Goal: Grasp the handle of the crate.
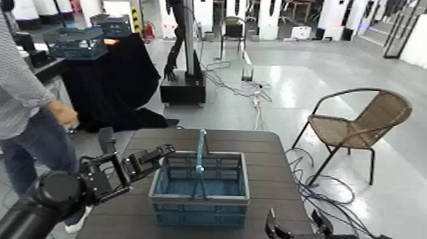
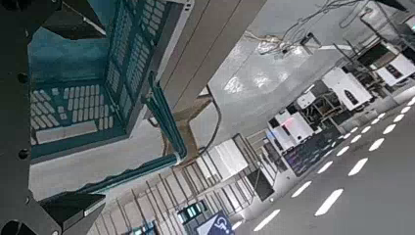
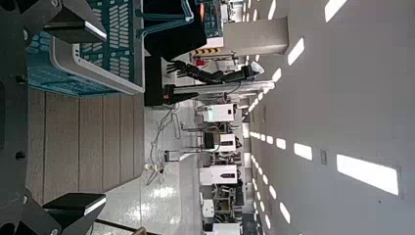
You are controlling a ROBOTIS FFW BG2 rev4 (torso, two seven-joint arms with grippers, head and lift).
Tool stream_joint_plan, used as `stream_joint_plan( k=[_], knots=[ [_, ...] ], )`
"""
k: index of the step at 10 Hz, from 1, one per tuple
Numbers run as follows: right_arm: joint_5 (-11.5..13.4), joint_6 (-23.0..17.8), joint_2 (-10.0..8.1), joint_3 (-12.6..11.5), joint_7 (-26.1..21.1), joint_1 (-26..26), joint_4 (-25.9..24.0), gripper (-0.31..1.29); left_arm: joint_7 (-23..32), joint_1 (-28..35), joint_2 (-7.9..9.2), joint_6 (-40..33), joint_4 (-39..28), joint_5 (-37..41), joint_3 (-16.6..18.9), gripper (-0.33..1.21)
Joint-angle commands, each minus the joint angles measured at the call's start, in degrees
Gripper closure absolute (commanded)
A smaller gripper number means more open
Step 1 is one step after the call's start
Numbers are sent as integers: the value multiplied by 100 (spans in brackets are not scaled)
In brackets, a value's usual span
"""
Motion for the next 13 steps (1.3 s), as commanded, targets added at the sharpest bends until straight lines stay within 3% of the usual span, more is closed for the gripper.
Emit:
stream_joint_plan(
  k=[1,6,13],
  knots=[
    [-17,17,-14,36,-1,-37,9,15,-296,-403,-109,320,673,78,-82,11],
    [-61,8,-23,115,8,-116,61,15,-586,-931,-197,741,1455,773,-600,11],
    [-96,-18,-32,194,17,-187,114,15,-1034,-1397,-338,864,1886,1133,-1400,11]
  ],
)
